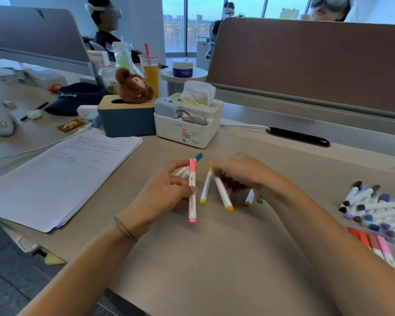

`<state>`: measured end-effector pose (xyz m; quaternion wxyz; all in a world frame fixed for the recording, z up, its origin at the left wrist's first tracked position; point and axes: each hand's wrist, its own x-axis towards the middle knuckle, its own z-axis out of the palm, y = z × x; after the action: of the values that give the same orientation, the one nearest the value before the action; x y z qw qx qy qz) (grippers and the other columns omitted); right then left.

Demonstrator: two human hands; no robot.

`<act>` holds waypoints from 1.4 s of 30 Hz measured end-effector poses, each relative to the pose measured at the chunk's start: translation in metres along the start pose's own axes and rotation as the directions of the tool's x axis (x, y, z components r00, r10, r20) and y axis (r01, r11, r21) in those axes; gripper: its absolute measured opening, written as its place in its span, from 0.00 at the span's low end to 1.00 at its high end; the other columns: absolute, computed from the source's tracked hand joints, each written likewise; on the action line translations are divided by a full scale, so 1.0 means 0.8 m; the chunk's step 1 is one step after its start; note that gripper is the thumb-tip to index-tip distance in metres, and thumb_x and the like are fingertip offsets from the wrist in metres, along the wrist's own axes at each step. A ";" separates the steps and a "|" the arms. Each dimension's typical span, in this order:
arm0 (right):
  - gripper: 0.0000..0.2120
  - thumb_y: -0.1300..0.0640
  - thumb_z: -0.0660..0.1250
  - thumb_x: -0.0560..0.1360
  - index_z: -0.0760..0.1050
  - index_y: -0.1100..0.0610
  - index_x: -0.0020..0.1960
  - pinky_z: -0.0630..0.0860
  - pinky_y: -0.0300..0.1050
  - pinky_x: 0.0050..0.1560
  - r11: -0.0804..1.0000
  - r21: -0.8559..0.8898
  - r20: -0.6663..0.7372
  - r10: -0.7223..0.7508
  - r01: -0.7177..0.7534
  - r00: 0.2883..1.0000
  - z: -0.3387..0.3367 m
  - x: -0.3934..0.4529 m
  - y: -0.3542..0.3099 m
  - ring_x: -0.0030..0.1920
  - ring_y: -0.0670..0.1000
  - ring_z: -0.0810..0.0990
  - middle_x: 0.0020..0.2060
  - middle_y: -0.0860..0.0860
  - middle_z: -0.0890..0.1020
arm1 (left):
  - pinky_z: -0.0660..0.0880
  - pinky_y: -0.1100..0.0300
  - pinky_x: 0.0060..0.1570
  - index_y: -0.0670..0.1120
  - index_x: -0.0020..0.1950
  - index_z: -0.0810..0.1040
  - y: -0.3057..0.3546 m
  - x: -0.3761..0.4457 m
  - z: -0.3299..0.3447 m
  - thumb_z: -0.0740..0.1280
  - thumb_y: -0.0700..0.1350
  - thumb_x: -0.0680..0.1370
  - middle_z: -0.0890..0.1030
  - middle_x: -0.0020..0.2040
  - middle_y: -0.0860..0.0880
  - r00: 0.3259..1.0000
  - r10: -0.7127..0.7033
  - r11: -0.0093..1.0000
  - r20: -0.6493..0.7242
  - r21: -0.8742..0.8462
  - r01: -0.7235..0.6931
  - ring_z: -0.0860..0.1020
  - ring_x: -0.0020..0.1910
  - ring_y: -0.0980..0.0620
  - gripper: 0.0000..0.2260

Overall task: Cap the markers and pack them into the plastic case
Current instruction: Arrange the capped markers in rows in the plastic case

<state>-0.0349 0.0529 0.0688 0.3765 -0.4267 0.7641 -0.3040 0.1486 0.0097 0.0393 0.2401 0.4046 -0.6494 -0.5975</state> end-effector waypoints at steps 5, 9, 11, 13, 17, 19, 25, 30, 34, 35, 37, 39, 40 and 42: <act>0.06 0.62 0.64 0.74 0.76 0.61 0.40 0.74 0.40 0.29 0.998 0.057 -0.048 0.026 -0.023 0.999 -0.042 -0.050 0.049 0.25 0.52 0.76 0.26 0.55 0.79 | 0.78 0.64 0.31 0.54 0.76 0.65 0.019 -0.005 0.060 0.69 0.29 0.76 0.81 0.37 0.46 0.988 0.047 0.999 0.144 -0.032 -0.043 0.83 0.32 0.53 0.33; 0.06 0.62 0.63 0.75 0.78 0.61 0.45 0.78 0.40 0.32 0.993 0.092 -0.120 0.080 -0.069 0.990 -0.086 -0.089 0.091 0.33 0.54 0.82 0.32 0.56 0.82 | 0.81 0.59 0.36 0.53 0.73 0.69 0.036 -0.008 0.119 0.70 0.28 0.74 0.81 0.42 0.42 0.955 0.120 0.992 0.270 -0.012 -0.122 0.84 0.36 0.49 0.33; 0.05 0.61 0.63 0.76 0.76 0.59 0.45 0.77 0.41 0.33 0.989 0.106 -0.139 0.120 -0.106 0.983 -0.108 -0.114 0.114 0.31 0.53 0.80 0.32 0.57 0.81 | 0.82 0.57 0.37 0.53 0.71 0.71 0.044 -0.007 0.151 0.71 0.28 0.74 0.82 0.42 0.41 0.938 0.141 0.989 0.317 0.000 -0.149 0.85 0.38 0.47 0.31; 0.04 0.61 0.62 0.77 0.73 0.59 0.44 0.73 0.43 0.31 0.980 0.143 -0.147 0.162 -0.141 0.976 -0.128 -0.138 0.135 0.28 0.51 0.75 0.30 0.55 0.77 | 0.83 0.56 0.38 0.53 0.69 0.72 0.051 -0.005 0.184 0.72 0.30 0.74 0.83 0.38 0.45 0.921 0.170 0.982 0.350 0.022 -0.190 0.85 0.38 0.46 0.29; 0.06 0.59 0.63 0.78 0.75 0.60 0.44 0.67 0.41 0.28 0.947 0.267 -0.206 0.238 -0.180 0.949 -0.157 -0.175 0.173 0.26 0.47 0.69 0.29 0.52 0.73 | 0.84 0.52 0.42 0.52 0.68 0.72 0.060 -0.005 0.244 0.71 0.34 0.77 0.86 0.40 0.43 0.878 0.211 0.964 0.430 0.057 -0.260 0.85 0.41 0.42 0.23; 0.10 0.53 0.67 0.79 0.80 0.59 0.44 0.68 0.39 0.28 0.960 0.213 -0.256 0.233 -0.180 0.938 -0.167 -0.190 0.187 0.26 0.46 0.72 0.28 0.51 0.76 | 0.84 0.55 0.40 0.51 0.67 0.73 0.063 -0.004 0.271 0.71 0.36 0.77 0.86 0.40 0.44 0.865 0.228 0.952 0.446 0.082 -0.293 0.85 0.40 0.44 0.21; 0.18 0.48 0.77 0.72 0.82 0.64 0.43 0.70 0.41 0.29 0.983 0.055 -0.359 0.182 -0.174 0.915 -0.188 -0.219 0.219 0.25 0.46 0.71 0.26 0.50 0.76 | 0.83 0.59 0.35 0.47 0.63 0.76 0.073 -0.011 0.330 0.73 0.35 0.76 0.85 0.43 0.43 0.838 0.208 0.960 0.505 0.056 -0.273 0.86 0.36 0.44 0.18; 0.11 0.51 0.77 0.73 0.82 0.58 0.38 0.71 0.37 0.27 0.970 0.031 -0.356 0.238 -0.243 0.904 -0.195 -0.230 0.233 0.23 0.44 0.73 0.22 0.46 0.77 | 0.84 0.56 0.38 0.47 0.65 0.78 0.066 -0.006 0.353 0.72 0.39 0.77 0.86 0.41 0.44 0.806 0.199 0.945 0.557 0.109 -0.308 0.85 0.35 0.48 0.17; 0.10 0.52 0.75 0.74 0.81 0.57 0.38 0.72 0.38 0.28 0.940 0.034 -0.371 0.326 -0.338 0.870 -0.196 -0.229 0.244 0.20 0.42 0.73 0.23 0.47 0.80 | 0.71 0.71 0.38 0.56 0.66 0.77 0.057 0.001 0.354 0.73 0.47 0.76 0.81 0.46 0.56 0.773 0.275 0.640 0.572 0.491 -0.591 0.78 0.40 0.60 0.18; 0.10 0.53 0.75 0.75 0.81 0.57 0.38 0.71 0.38 0.28 0.934 0.034 -0.359 0.342 -0.355 0.868 -0.195 -0.227 0.246 0.20 0.42 0.73 0.23 0.47 0.81 | 0.69 0.71 0.39 0.57 0.65 0.77 0.055 0.000 0.351 0.74 0.50 0.75 0.79 0.46 0.58 0.758 0.268 0.569 0.594 0.537 -0.622 0.76 0.42 0.62 0.19; 0.10 0.53 0.75 0.75 0.81 0.58 0.40 0.70 0.39 0.28 0.928 0.032 -0.318 0.361 -0.371 0.876 -0.193 -0.225 0.248 0.20 0.44 0.73 0.25 0.49 0.82 | 0.73 0.67 0.44 0.59 0.65 0.76 0.050 -0.001 0.348 0.75 0.55 0.73 0.77 0.49 0.59 0.738 0.238 0.489 0.632 0.578 -0.653 0.76 0.46 0.60 0.21; 0.09 0.53 0.75 0.76 0.81 0.57 0.42 0.71 0.39 0.29 0.924 0.004 -0.291 0.367 -0.382 0.884 -0.191 -0.222 0.249 0.22 0.44 0.74 0.26 0.49 0.83 | 0.77 0.59 0.53 0.60 0.67 0.74 0.047 0.000 0.348 0.75 0.58 0.71 0.77 0.55 0.57 0.731 0.217 0.458 0.647 0.594 -0.661 0.75 0.52 0.58 0.25; 0.08 0.53 0.75 0.76 0.82 0.57 0.44 0.71 0.39 0.29 0.923 -0.011 -0.289 0.366 -0.385 0.885 -0.191 -0.220 0.249 0.23 0.44 0.75 0.27 0.49 0.83 | 0.77 0.57 0.55 0.60 0.67 0.73 0.047 0.001 0.348 0.75 0.59 0.71 0.77 0.56 0.57 0.730 0.213 0.450 0.649 0.598 -0.663 0.75 0.54 0.57 0.26; 0.08 0.52 0.75 0.76 0.82 0.57 0.45 0.72 0.39 0.29 0.920 -0.032 -0.300 0.365 -0.392 0.881 -0.192 -0.215 0.251 0.23 0.45 0.75 0.27 0.49 0.83 | 0.76 0.57 0.56 0.59 0.69 0.72 0.049 0.002 0.349 0.75 0.59 0.71 0.76 0.56 0.57 0.728 0.210 0.443 0.653 0.600 -0.666 0.74 0.56 0.56 0.28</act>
<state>-0.1871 0.3170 0.0469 0.2934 -0.2371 0.8922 -0.2482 -0.0841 0.1690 0.0297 0.0095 0.1115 -0.9674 -0.2271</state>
